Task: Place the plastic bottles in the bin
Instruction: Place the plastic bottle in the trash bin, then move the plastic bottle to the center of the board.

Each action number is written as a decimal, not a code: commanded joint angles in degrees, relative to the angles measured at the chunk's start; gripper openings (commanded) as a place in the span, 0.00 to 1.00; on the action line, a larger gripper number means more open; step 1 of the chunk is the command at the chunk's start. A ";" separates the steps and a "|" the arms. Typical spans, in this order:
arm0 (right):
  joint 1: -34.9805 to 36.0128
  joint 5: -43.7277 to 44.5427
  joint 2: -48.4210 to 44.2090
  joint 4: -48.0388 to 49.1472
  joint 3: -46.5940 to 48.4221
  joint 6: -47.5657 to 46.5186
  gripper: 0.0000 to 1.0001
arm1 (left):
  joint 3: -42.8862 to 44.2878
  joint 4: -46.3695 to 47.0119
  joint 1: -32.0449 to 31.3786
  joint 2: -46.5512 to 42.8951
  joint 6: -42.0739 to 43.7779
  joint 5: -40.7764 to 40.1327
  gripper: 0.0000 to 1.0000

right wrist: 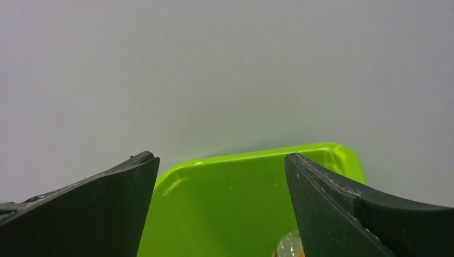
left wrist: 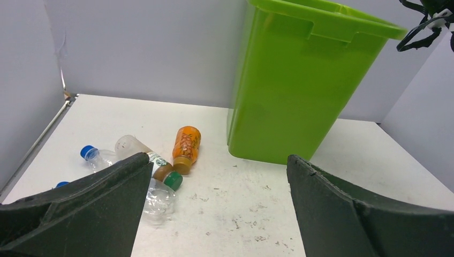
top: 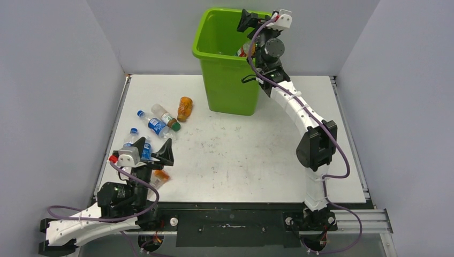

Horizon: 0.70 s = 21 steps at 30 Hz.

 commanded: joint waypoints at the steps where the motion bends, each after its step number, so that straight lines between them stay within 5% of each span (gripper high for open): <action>1: 1.79 -4.84 -4.71 -1.65 0.48 1.12 0.90 | 2.01 0.63 -0.40 0.63 1.34 -1.02 0.96; 9: 7.22 -9.44 -22.78 -1.05 -16.37 -0.46 0.90 | 2.95 -0.12 -0.53 -0.63 -0.33 -3.48 0.96; 14: 14.90 -12.19 -38.14 -3.68 -36.72 0.05 0.90 | 5.61 -2.80 -0.95 0.99 -3.85 -12.03 0.96; 17: 19.48 -11.30 -44.81 -5.08 -48.87 2.00 0.91 | 8.43 -13.48 -1.62 3.80 -10.72 -14.57 0.96; 21: 22.75 -9.65 -48.25 -8.54 -59.11 6.86 0.91 | 13.59 -42.21 -1.59 7.60 -36.91 -14.41 0.96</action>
